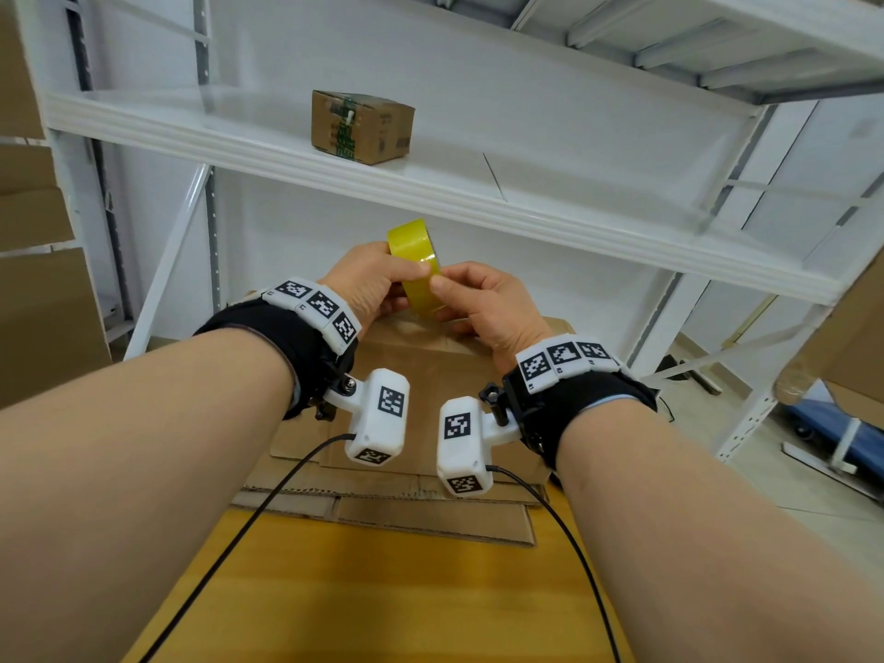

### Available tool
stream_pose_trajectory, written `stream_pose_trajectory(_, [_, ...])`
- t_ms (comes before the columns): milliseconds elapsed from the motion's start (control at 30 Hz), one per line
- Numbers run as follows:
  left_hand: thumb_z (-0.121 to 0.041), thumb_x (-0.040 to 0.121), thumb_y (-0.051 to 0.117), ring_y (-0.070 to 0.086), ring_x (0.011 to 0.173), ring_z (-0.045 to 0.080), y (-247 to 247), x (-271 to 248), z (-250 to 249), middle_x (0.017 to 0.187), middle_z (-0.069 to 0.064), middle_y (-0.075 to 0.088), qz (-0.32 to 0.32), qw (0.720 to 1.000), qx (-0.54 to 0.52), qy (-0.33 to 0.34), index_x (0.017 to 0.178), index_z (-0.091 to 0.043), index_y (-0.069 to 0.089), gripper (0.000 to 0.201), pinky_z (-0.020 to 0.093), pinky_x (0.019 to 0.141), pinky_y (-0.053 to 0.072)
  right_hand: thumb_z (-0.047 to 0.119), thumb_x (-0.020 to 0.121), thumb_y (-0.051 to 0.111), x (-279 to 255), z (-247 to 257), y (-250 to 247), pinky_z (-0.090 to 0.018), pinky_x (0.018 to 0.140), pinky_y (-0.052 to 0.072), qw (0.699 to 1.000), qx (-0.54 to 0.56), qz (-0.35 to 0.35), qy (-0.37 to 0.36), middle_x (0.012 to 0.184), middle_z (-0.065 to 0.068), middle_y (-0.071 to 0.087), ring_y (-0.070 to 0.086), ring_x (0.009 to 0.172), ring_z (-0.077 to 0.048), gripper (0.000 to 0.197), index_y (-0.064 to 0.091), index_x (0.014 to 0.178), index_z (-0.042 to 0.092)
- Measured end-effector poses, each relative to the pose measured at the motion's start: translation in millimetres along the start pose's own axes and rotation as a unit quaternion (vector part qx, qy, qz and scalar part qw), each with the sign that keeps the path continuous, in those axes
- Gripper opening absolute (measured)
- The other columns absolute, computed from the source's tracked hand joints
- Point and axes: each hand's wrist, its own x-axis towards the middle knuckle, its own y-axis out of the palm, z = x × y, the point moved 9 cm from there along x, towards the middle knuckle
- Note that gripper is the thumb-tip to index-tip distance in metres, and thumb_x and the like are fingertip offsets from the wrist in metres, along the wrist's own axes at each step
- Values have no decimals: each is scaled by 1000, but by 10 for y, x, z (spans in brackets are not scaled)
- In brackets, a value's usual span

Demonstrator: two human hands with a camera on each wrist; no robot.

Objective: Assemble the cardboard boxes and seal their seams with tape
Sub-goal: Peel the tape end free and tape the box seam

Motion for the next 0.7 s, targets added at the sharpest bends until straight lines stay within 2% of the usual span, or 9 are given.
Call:
stream_pose_trajectory(67, [-8, 88, 60, 58, 69, 11, 0, 0, -3, 83, 2, 61, 4, 1000, 1, 1, 95, -15, 58, 10, 15, 53, 46, 21, 89, 72, 4, 2, -1, -19, 51, 46, 1000, 2, -6, 1, 78, 1, 69, 61, 66, -13, 5, 70, 85, 21])
stream_pose_trajectory(233, [1, 86, 57, 58, 72, 12, 7, 10, -2, 89, 6, 59, 10, 1000, 10, 3, 107, -9, 57, 24, 16, 53, 47, 24, 90, 71, 12, 10, 3, -23, 55, 46, 1000, -3, -14, 4, 81, -2, 68, 62, 67, -16, 7, 68, 85, 21])
stream_pose_trajectory(333, [3, 85, 57, 60, 74, 12, 22, 6, -7, 88, 4, 61, 14, 1000, 15, 9, 101, -10, 59, 21, 15, 55, 50, 24, 91, 68, 14, 18, -8, -24, 55, 45, 1000, -3, -19, 2, 83, -3, 68, 63, 68, -17, 9, 65, 83, 20])
stream_pose_trajectory(467, [3, 85, 62, 63, 84, 16, 30, -1, 15, 87, 2, 64, 28, 999, 13, 17, 93, -11, 64, 16, 22, 73, 53, 26, 92, 64, 17, 20, -3, -24, 55, 46, 1000, -8, -21, 6, 82, -5, 67, 62, 67, -18, 15, 61, 78, 23])
stream_pose_trajectory(533, [-1, 86, 63, 64, 85, 16, 34, -6, 19, 87, 2, 65, 34, 999, 7, 15, 93, -11, 64, 12, 24, 76, 53, 25, 92, 61, 28, 18, -2, -25, 54, 45, 1000, -14, -26, 7, 80, -4, 66, 61, 65, -18, 18, 59, 75, 24])
stream_pose_trajectory(600, [-13, 91, 59, 64, 83, 15, 56, -23, 17, 89, 4, 66, 43, 999, -12, 8, 96, -12, 63, 6, 23, 74, 54, 22, 93, 57, 42, 17, -7, -26, 52, 43, 999, -21, -33, 8, 77, -5, 63, 61, 62, -19, 21, 56, 72, 24])
stream_pose_trajectory(700, [-21, 96, 53, 65, 80, 16, 40, -15, 18, 89, 8, 66, 32, 999, -23, 4, 97, -9, 62, 15, 22, 70, 56, 18, 94, 54, 52, 19, -15, -25, 49, 41, 999, -21, -38, 7, 72, -5, 61, 59, 60, -20, 23, 54, 71, 22])
